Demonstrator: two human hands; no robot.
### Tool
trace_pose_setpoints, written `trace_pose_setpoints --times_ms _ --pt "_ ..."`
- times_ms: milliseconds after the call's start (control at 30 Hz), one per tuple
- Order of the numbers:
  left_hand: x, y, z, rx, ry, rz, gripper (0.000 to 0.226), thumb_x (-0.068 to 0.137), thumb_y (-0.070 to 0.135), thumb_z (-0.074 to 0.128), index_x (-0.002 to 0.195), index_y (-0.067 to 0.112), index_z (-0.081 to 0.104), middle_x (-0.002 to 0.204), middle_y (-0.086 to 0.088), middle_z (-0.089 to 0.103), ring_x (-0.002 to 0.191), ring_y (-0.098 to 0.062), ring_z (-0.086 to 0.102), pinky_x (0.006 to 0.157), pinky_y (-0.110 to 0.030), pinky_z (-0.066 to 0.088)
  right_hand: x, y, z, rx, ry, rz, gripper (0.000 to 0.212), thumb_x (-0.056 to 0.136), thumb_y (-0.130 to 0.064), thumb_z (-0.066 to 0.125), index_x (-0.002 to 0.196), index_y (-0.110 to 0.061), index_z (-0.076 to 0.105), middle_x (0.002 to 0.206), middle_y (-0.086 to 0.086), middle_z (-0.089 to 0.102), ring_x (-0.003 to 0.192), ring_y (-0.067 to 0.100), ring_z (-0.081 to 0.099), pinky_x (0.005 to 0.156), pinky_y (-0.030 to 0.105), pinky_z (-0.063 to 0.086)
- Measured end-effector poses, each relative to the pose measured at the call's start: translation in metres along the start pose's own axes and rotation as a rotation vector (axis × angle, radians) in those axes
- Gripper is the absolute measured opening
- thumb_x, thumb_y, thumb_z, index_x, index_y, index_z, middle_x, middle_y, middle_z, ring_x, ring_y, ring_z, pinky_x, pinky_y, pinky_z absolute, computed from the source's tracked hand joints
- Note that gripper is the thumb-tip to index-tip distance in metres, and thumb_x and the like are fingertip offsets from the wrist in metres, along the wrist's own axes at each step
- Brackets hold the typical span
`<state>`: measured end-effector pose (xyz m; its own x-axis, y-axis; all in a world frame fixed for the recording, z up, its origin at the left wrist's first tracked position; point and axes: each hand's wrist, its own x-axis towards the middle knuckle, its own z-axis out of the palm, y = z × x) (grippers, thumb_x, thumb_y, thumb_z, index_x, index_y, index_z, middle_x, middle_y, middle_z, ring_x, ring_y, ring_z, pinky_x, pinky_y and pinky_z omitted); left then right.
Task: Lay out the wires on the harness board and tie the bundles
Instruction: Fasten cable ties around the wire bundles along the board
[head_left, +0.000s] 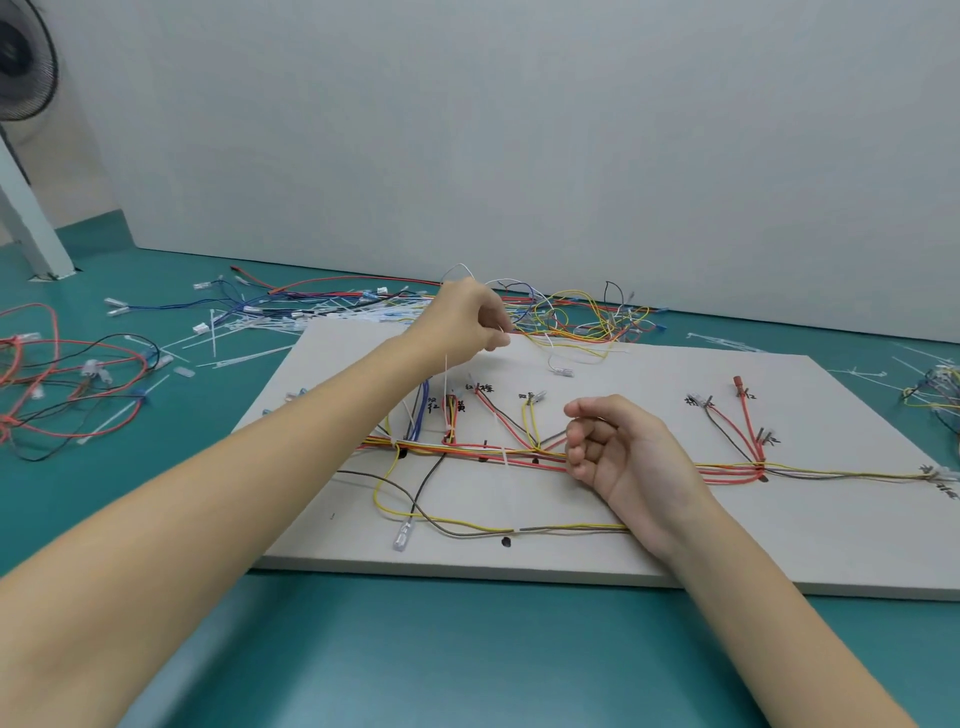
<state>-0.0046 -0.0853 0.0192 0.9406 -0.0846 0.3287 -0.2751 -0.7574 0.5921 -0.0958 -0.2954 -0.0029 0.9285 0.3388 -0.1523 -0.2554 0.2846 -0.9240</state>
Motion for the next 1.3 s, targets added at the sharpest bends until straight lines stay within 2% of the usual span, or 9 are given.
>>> trace_pose_setpoints --times_ms 133,233,333,500,633,700,800,1067,1300 --pt "0.001 0.0 0.002 -0.053 -0.017 -0.011 0.009 0.077 0.009 0.08 0.082 0.012 0.073 0.071 -0.003 0.071 0.056 -0.005 0.064 0.056 -0.017 0.049 -0.001 0.0 0.0 -0.018 -0.002 0.01 0.015 0.09 -0.015 0.051 0.08 -0.009 0.061 0.059 0.004 0.054 0.051 0.014 0.048 0.045 0.02 0.041" --pt "0.002 0.0 0.003 -0.077 0.001 -0.008 0.009 0.076 0.01 0.081 0.083 0.013 0.075 0.078 -0.002 0.073 0.068 -0.005 0.068 0.064 -0.015 0.053 -0.001 -0.001 0.001 -0.033 -0.005 0.018 0.015 0.09 -0.015 0.051 0.081 -0.009 0.061 0.059 0.003 0.054 0.051 0.014 0.048 0.045 0.02 0.041" --pt "0.002 0.001 0.001 -0.16 0.032 -0.035 0.008 0.078 0.006 0.078 0.084 0.009 0.076 0.071 0.003 0.07 0.058 0.006 0.062 0.058 -0.009 0.046 -0.002 -0.001 0.0 -0.038 -0.004 0.021 0.015 0.09 -0.015 0.051 0.081 -0.009 0.061 0.06 0.004 0.054 0.051 0.014 0.048 0.045 0.021 0.04" --pt "0.0 0.012 -0.013 -0.403 0.075 -0.132 0.012 0.083 0.001 0.073 0.094 0.005 0.072 0.075 -0.003 0.068 0.065 -0.012 0.06 0.059 -0.019 0.051 -0.002 0.0 0.002 -0.044 0.007 0.014 0.014 0.09 -0.014 0.052 0.082 -0.008 0.062 0.06 0.005 0.054 0.051 0.014 0.048 0.045 0.021 0.041" --pt "-0.005 0.032 -0.037 -0.639 0.118 -0.118 0.017 0.081 -0.006 0.071 0.096 0.003 0.07 0.083 -0.006 0.071 0.074 -0.015 0.066 0.072 -0.024 0.056 -0.002 0.0 0.004 -0.091 0.039 -0.072 0.016 0.091 -0.011 0.052 0.081 -0.006 0.064 0.06 0.006 0.056 0.051 0.016 0.049 0.046 0.023 0.041" --pt "-0.011 0.041 -0.048 -0.773 0.071 -0.124 0.021 0.079 -0.011 0.07 0.091 0.006 0.07 0.082 -0.006 0.073 0.079 -0.017 0.07 0.079 -0.027 0.059 -0.002 0.001 0.005 -0.149 0.069 -0.14 0.018 0.091 -0.008 0.053 0.08 -0.006 0.067 0.06 0.006 0.057 0.051 0.015 0.051 0.047 0.023 0.042" --pt "-0.024 0.052 -0.058 -0.917 -0.054 -0.163 0.03 0.076 -0.018 0.066 0.093 0.006 0.07 0.084 -0.007 0.076 0.086 -0.016 0.073 0.073 -0.023 0.058 -0.002 -0.001 0.009 -0.217 0.12 -0.255 0.017 0.091 -0.007 0.057 0.082 -0.007 0.071 0.06 0.005 0.058 0.051 0.015 0.052 0.047 0.022 0.044" --pt "-0.055 0.066 -0.057 -0.902 -0.204 -0.183 0.035 0.075 -0.009 0.073 0.104 0.011 0.068 0.093 -0.006 0.076 0.084 -0.015 0.073 0.072 -0.02 0.056 -0.001 -0.031 0.036 -0.105 0.108 -0.495 0.015 0.088 -0.017 0.068 0.095 -0.005 0.073 0.068 0.004 0.066 0.062 0.016 0.06 0.053 0.022 0.049" --pt "-0.065 0.065 -0.046 -0.833 -0.168 -0.18 0.038 0.076 -0.015 0.07 0.104 0.01 0.067 0.088 -0.008 0.075 0.08 -0.017 0.072 0.072 -0.024 0.057 0.005 -0.033 0.046 -0.113 0.087 -0.452 0.015 0.088 -0.008 0.067 0.095 0.005 0.071 0.071 0.011 0.07 0.065 0.016 0.059 0.053 0.021 0.047"
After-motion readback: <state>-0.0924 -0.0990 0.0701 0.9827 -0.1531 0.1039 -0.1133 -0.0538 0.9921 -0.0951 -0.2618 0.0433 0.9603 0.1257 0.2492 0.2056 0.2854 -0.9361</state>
